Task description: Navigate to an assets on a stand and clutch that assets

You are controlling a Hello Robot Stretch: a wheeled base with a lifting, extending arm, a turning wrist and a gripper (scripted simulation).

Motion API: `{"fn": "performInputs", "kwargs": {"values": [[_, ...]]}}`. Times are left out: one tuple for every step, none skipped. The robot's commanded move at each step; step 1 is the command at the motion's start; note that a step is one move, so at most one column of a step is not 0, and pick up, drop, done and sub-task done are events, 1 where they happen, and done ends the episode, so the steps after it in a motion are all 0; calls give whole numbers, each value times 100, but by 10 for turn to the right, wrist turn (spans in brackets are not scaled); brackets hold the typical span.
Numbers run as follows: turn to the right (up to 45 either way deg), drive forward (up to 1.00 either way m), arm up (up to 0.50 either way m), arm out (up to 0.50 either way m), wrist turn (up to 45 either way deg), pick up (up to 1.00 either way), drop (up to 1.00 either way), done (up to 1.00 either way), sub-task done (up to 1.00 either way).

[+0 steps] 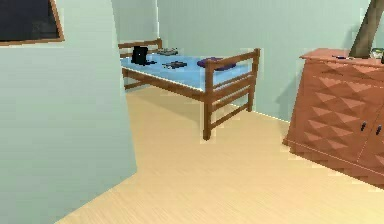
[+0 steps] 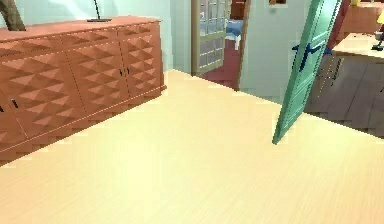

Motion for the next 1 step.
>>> {"fn": "performInputs", "kwargs": {"values": [[0, 10, 0, 0, 0, 0, 0, 0, 0]]}}
